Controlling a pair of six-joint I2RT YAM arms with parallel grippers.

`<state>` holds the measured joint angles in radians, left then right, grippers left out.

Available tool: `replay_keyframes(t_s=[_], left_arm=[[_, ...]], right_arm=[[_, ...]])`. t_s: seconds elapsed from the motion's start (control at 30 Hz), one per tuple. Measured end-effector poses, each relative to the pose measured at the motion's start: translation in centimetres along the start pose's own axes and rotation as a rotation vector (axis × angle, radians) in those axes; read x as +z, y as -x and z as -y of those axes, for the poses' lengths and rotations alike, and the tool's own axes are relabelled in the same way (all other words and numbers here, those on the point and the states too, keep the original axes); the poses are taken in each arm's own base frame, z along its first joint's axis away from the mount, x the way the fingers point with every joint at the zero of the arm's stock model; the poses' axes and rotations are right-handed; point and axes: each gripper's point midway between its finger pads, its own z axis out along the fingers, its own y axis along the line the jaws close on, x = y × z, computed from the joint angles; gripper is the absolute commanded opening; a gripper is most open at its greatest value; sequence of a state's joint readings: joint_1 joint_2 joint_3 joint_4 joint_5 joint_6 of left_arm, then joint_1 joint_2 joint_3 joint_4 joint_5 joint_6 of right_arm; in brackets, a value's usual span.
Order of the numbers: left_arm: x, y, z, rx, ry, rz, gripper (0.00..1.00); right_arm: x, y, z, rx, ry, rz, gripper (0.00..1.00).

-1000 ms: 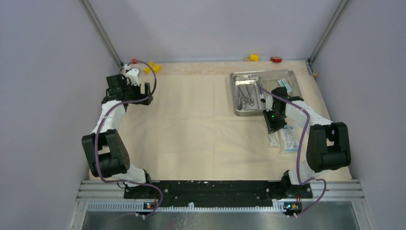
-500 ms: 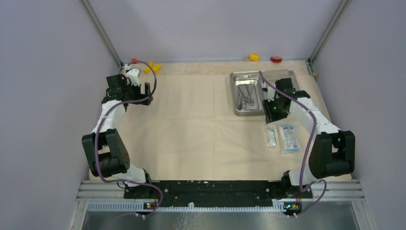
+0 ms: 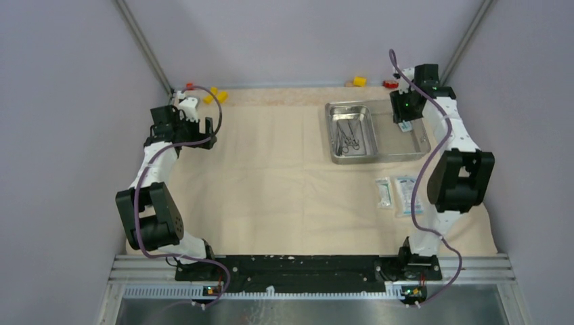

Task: Open and lay out the surgical kit
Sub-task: Pick up the medical item from the container.

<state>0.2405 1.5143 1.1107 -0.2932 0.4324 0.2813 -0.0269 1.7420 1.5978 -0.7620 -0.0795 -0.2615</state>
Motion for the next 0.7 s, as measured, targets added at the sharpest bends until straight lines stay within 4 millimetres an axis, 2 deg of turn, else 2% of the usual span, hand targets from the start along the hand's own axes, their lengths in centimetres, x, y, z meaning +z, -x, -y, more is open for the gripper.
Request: replay_keyframes(t_s=[0.13,0.3,0.43,0.57,0.7], left_arm=[[0.0,0.0,0.1,-0.003,-0.003,0.001,0.99],[0.0,-0.1,0.1,-0.008,-0.001,-0.002,0.99],[0.0,-0.1,0.1,-0.009,-0.002,-0.005,0.99],[0.0,-0.1,0.1,-0.009,-0.005,-0.004,0.99],[0.0,-0.1,0.4,-0.01,-0.021,-0.001,0.99]], right_arm=[[5.0,1.0,3.3,-0.001,-0.017,-0.044,0.45],[9.8,0.8,5.8,-0.002,-0.022,-0.09,0.47],[11.4,1.4,7.2,-0.021,-0.031,-0.088,0.49],[12.1,2.6,8.2,-0.048,-0.048,-0.064,0.51],[12.9,2.9,8.9,-0.07,-0.056,-0.061,0.53]])
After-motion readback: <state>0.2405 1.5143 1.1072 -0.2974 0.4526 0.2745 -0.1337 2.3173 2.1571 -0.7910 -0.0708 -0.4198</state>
